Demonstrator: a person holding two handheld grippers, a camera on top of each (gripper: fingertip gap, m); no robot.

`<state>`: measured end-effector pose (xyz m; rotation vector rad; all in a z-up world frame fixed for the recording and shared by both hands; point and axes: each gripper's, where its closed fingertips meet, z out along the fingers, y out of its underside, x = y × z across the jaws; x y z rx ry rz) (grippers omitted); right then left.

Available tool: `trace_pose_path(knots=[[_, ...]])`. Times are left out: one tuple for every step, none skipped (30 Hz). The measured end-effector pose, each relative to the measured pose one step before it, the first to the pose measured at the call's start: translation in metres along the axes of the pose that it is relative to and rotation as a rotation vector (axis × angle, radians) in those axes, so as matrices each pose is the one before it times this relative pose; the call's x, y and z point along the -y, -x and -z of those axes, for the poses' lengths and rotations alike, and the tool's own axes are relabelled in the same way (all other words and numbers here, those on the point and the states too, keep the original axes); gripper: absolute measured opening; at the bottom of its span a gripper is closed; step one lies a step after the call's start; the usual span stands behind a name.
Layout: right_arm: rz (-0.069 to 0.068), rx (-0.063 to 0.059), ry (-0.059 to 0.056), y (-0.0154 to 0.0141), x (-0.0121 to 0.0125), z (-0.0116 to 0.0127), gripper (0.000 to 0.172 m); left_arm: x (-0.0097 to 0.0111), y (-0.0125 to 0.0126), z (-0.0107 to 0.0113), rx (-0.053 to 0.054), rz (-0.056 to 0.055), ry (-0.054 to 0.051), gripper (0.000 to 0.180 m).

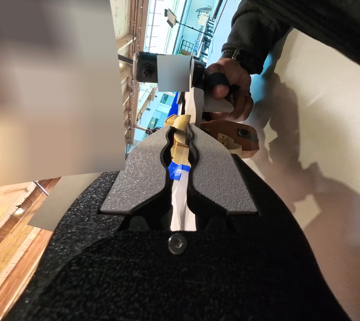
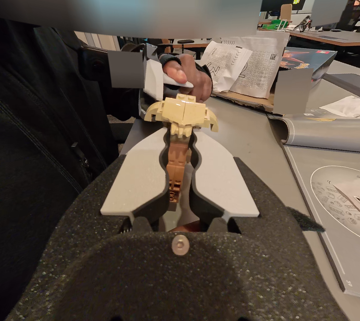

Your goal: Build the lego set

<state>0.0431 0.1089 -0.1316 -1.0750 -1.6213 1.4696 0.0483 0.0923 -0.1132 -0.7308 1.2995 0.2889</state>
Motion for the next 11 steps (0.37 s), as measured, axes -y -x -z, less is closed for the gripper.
trace_pose_path(knots=[[0.002, 0.0049, -0.001, 0.0008, -0.00001, 0.00011, 0.018, 0.00071, -0.00015, -0.00005, -0.0029, 0.0023, -0.0042, 0.013], [0.0021, 0.0041, -0.0029, 0.00088, 0.00035, -0.00011, 0.018, 0.00106, 0.00008, 0.00001, 0.0018, -0.0011, -0.0067, 0.013], [0.0019, 0.003, -0.0032, 0.00052, 0.00037, 0.00009, 0.018, 0.00074, 0.0002, -0.0001, -0.0006, 0.0039, -0.0034, 0.013], [0.0006, 0.002, -0.0035, 0.00025, 0.00042, 0.00006, 0.018, 0.00047, 0.00019, -0.00006, -0.0007, 0.0028, -0.0022, 0.013], [0.0036, 0.0017, -0.0056, 0.00036, 0.00058, -0.00005, 0.018, 0.00072, 0.00038, -0.00016, 0.0036, -0.004, -0.0041, 0.013], [0.0063, 0.0024, -0.0085, 0.00043, 0.00072, 0.00008, 0.018, 0.00132, 0.00015, -0.0003, 0.0003, 0.0, -0.0034, 0.013], [0.0099, 0.0029, -0.0124, 0.00046, 0.00129, 0.00027, 0.018, 0.00142, 0.00041, -0.00051, 0.0027, -0.0063, -0.0008, 0.013], [0.0173, 0.0033, -0.0122, 0.00085, 0.00126, 0.00043, 0.018, 0.00197, 0.00043, -0.00058, 0.0043, -0.0092, -0.0053, 0.013], [0.0227, -0.0001, -0.0111, 0.00022, 0.00116, 0.00064, 0.018, 0.00141, 0.0001, -0.00084, 0.0027, -0.0073, -0.002, 0.014], [0.0244, -0.0021, -0.0109, -0.00025, 0.001, 0.00068, 0.018, 0.00068, -0.00007, -0.00087, 0.0033, -0.0131, 0.0012, 0.014], [0.019, 0.0016, -0.0086, 0.00044, 0.00105, 0.00051, 0.018, 0.0011, 0.00015, -0.0007, 0.0043, -0.0123, -0.0039, 0.014]])
